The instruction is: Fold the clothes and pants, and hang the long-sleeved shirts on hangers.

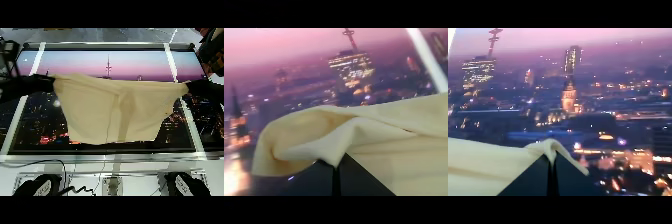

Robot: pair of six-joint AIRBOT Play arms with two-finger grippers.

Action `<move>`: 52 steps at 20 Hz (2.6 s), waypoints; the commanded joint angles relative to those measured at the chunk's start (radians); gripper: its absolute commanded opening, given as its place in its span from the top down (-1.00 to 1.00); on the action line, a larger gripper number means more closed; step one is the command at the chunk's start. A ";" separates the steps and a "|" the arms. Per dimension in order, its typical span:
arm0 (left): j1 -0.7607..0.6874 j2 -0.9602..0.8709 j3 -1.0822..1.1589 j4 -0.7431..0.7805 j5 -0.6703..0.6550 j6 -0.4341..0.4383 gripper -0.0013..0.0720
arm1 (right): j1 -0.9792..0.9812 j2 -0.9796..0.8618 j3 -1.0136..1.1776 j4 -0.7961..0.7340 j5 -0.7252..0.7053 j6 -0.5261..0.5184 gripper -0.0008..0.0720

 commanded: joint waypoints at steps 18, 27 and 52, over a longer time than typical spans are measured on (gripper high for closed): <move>-0.033 -0.523 -0.003 -0.169 -0.312 -0.225 -0.28 | -0.007 -0.334 0.001 -0.153 -0.219 0.009 -0.52; -0.058 -0.681 -0.003 -0.274 -0.290 -0.209 -0.28 | -0.166 -0.335 0.001 -0.166 -0.100 0.088 -0.50; -0.121 -0.554 0.014 -0.266 -0.111 -0.097 0.93 | -0.299 -0.629 -0.189 -0.034 0.214 0.034 -0.39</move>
